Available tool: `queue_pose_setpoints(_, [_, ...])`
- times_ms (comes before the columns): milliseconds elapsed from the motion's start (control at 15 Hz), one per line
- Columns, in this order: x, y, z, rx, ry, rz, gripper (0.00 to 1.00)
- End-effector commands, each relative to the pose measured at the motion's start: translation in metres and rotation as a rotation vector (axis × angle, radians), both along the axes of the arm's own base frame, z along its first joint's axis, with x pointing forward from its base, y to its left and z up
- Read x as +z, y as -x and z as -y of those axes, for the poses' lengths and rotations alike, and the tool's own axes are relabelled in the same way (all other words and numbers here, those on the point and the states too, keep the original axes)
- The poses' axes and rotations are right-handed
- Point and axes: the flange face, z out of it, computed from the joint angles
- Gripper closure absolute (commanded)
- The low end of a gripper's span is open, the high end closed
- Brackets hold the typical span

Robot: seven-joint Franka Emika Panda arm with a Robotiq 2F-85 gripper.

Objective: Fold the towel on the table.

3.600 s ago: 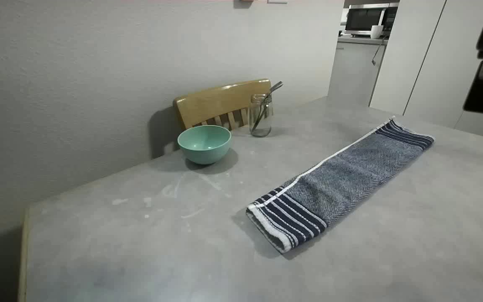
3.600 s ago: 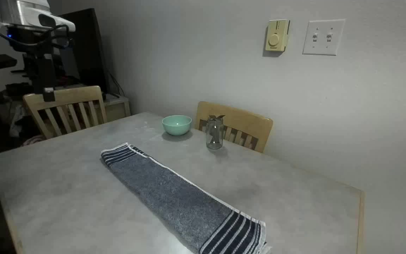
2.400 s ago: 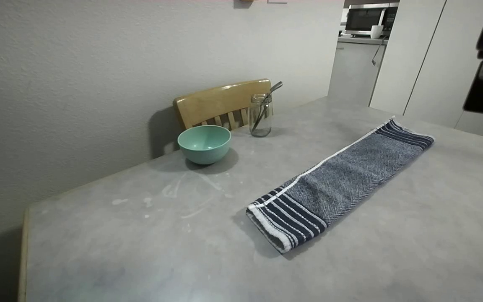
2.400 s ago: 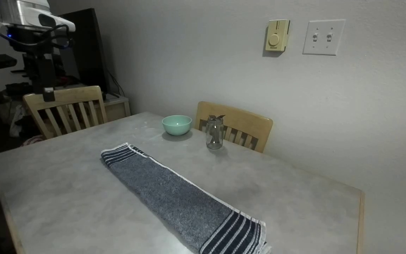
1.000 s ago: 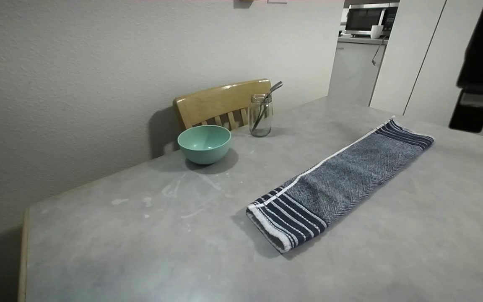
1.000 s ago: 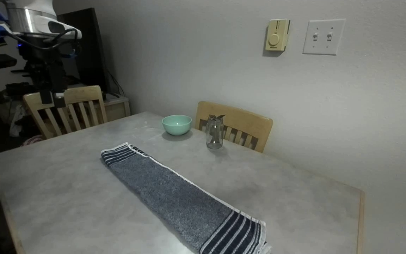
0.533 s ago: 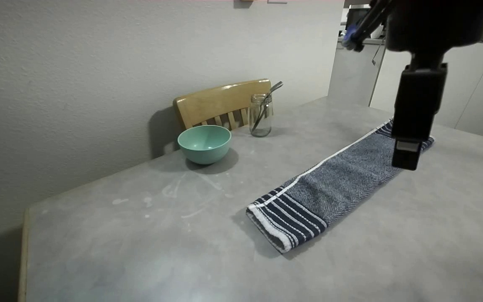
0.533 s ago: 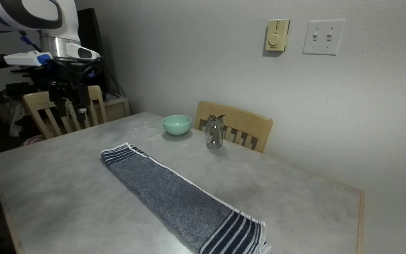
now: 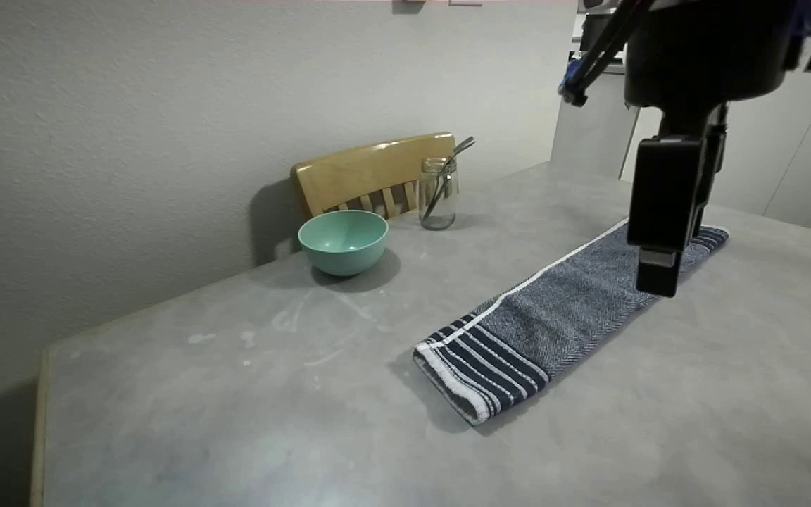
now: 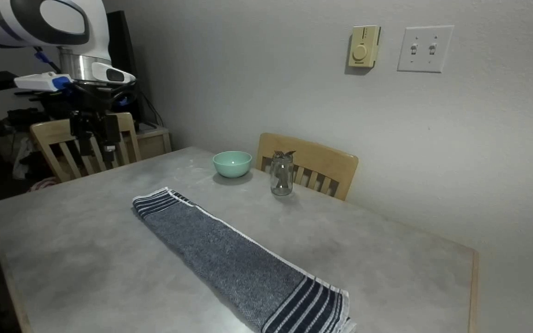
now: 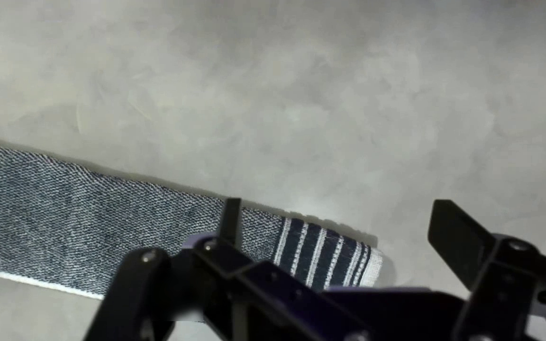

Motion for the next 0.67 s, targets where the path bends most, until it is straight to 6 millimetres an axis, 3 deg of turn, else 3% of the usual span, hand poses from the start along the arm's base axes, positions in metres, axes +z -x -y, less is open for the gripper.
queue_pose_setpoints(0, [-0.009,-0.02,-0.01,-0.083,-0.055,-0.012,0.0])
queue_pose_setpoints(333, [-0.031,-0.051,-0.038,-0.1,-0.121,-0.05,0.0])
queue_pose_setpoints(467, [-0.043,-0.061,-0.053,0.028,-0.214,-0.059,0.0])
queue_pose_setpoints(533, [-0.03,-0.045,-0.041,-0.038,-0.15,-0.049,0.0])
queue_pose_setpoints(600, [-0.037,-0.051,-0.047,-0.008,-0.174,-0.055,0.0])
